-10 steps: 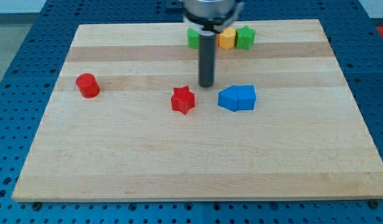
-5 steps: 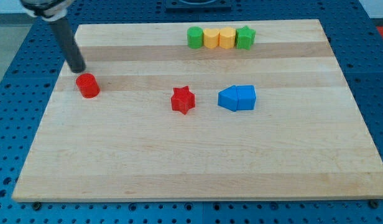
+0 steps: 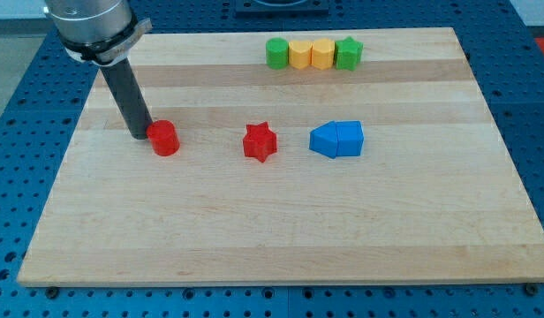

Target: Slide the red blocks to the left of the blue blocks

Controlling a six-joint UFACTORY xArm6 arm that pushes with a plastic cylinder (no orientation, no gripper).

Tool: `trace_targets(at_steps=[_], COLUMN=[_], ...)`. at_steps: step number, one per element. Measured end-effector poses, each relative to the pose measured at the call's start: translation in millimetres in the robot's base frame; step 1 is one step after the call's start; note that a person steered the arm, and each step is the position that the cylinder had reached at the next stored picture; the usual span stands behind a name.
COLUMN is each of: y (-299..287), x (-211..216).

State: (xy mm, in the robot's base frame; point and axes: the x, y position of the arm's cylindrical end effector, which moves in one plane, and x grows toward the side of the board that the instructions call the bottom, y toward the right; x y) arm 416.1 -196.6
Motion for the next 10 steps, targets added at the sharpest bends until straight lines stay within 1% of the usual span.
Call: trace_targets(at_steps=[3,6,8,10], y=[0.2,2.5,24.7,31.9], x=[31.8,27.4,27.4,25.3])
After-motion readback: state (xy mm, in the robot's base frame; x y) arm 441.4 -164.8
